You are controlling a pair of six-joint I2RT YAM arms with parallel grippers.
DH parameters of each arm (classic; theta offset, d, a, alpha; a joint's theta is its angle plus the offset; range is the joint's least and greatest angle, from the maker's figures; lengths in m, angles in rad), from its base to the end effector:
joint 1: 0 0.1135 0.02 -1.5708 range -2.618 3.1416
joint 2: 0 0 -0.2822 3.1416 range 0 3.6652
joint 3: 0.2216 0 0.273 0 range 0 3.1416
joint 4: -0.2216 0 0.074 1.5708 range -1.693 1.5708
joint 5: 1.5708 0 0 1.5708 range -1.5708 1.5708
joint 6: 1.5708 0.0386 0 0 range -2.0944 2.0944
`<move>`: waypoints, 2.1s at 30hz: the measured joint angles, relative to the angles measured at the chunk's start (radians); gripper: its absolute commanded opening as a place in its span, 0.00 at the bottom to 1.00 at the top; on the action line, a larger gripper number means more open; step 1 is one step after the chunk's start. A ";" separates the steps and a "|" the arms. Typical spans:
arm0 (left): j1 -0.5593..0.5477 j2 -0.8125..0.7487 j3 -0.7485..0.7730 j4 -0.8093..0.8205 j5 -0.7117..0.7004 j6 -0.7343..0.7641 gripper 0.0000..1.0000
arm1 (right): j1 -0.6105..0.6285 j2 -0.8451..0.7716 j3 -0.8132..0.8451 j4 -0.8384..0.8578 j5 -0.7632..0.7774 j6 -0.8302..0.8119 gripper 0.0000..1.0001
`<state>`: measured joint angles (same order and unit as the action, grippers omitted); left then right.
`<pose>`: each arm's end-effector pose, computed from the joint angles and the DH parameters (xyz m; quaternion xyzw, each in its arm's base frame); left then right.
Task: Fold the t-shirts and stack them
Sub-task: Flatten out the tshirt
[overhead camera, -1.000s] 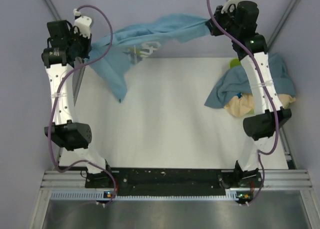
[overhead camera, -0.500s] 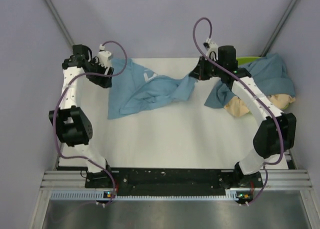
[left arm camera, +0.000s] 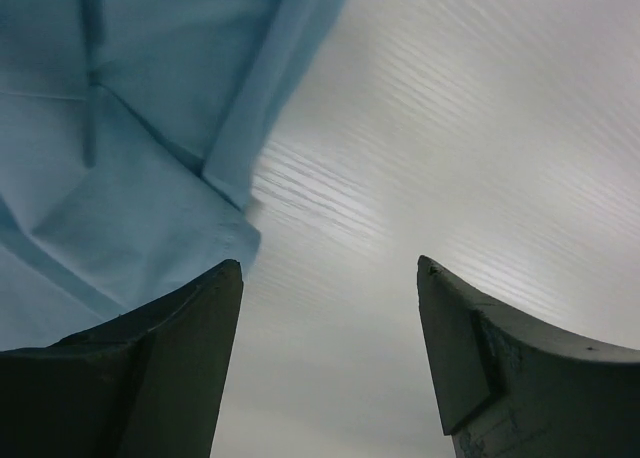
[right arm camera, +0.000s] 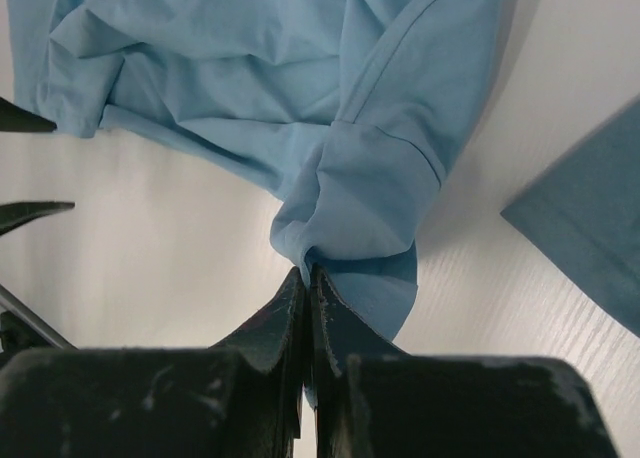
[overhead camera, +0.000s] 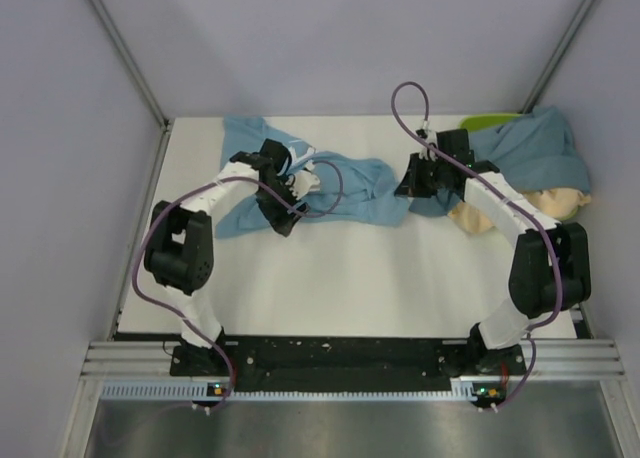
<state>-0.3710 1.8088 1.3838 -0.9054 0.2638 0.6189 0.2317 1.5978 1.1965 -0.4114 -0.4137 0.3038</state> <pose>0.3509 -0.1473 0.2245 0.4813 0.8586 -0.1149 0.1341 0.3579 0.1004 0.2674 -0.0432 0.9114 0.2798 0.2988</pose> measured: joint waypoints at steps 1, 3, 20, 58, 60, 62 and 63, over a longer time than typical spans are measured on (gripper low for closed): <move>0.007 0.020 0.023 0.007 -0.017 -0.011 0.73 | 0.000 0.000 -0.002 -0.005 0.002 0.000 0.00; 0.025 0.060 0.062 0.044 -0.040 -0.029 0.72 | 0.000 0.000 -0.002 -0.004 0.008 -0.003 0.00; 0.073 0.205 0.125 0.047 -0.154 -0.052 0.11 | 0.000 -0.003 -0.006 -0.014 0.054 -0.033 0.00; 0.214 0.149 0.282 0.150 -0.167 0.114 0.73 | 0.000 -0.233 0.019 -0.068 -0.116 -0.072 0.00; 0.226 -0.027 0.093 0.096 -0.113 0.229 0.75 | 0.000 -0.220 0.033 -0.066 -0.121 -0.068 0.00; 0.239 -0.198 -0.053 0.050 -0.089 0.339 0.75 | 0.000 -0.206 0.043 -0.064 -0.126 -0.065 0.00; 0.247 -0.263 -0.113 0.037 -0.087 0.387 0.75 | 0.000 -0.201 0.044 -0.062 -0.128 -0.064 0.00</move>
<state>-0.1238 1.5459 1.2713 -0.8684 0.1772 1.0061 0.2317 1.3968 1.2404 -0.4732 -0.5419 0.2394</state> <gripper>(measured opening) 0.744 0.007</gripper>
